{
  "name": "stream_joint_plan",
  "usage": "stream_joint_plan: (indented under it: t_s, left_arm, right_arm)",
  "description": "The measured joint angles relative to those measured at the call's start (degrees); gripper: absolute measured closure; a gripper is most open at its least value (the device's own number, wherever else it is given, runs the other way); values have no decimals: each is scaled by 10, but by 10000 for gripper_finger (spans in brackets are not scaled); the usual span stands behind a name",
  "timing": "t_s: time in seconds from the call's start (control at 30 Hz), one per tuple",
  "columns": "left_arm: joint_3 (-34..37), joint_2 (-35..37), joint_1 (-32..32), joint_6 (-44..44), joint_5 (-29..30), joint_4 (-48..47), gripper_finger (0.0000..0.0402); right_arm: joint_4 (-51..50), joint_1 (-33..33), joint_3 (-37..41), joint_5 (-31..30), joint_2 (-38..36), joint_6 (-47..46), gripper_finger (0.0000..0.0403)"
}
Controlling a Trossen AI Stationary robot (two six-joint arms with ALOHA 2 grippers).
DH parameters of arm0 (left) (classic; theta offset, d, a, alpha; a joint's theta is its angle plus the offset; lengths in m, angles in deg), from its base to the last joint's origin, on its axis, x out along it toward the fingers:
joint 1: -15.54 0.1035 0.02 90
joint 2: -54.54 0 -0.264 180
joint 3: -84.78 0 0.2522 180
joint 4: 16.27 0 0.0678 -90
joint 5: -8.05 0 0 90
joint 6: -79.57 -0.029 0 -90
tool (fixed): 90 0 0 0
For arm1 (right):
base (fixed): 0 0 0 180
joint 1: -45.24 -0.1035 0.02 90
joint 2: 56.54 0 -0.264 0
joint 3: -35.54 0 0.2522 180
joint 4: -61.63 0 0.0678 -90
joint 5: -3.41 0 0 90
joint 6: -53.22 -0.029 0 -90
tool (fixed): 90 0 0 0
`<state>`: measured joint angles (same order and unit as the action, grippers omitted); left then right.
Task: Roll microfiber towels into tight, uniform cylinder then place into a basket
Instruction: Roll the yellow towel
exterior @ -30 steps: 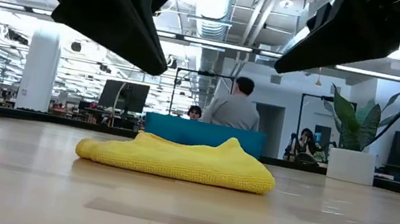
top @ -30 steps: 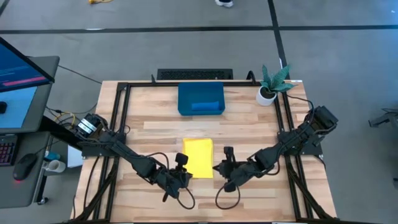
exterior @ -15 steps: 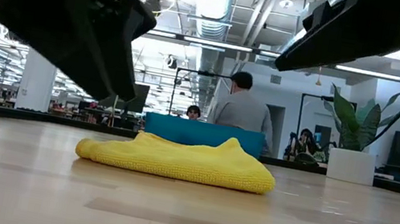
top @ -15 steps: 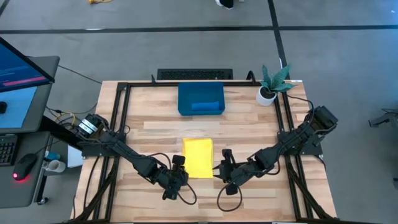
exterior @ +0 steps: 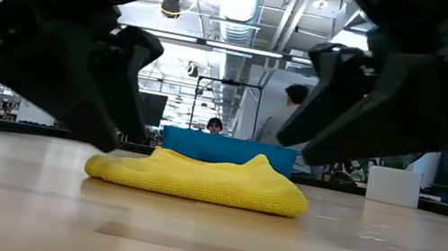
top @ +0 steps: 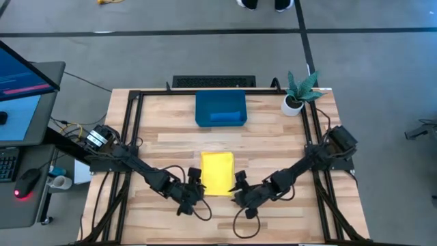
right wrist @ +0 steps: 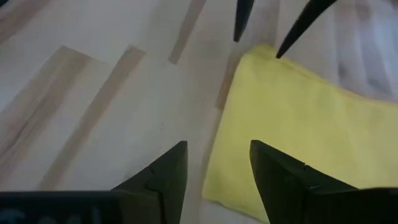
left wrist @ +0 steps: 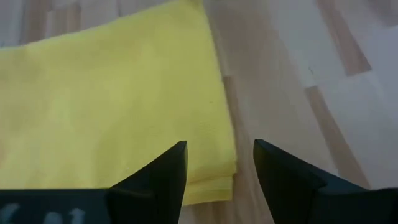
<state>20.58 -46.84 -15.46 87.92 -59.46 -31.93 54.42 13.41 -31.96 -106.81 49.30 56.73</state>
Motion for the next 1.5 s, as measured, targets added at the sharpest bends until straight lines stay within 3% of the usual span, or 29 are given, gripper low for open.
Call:
stream_joint_plan:
  t_s: [0.4,0.67,1.1,1.5]
  left_arm:
    - [38,0,10,-19,-10,55,223]
    - [43,0,33,-18,-57,53,223]
    - [43,-1,42,-12,-62,30,223]
    - [40,-34,46,19,-64,64,223]
  right_arm:
    - [-35,32,-14,64,14,-33,211]
    - [-44,41,-13,84,14,-47,212]
    - [-28,53,-13,109,48,-54,215]
    - [-27,65,-14,129,49,-74,296]
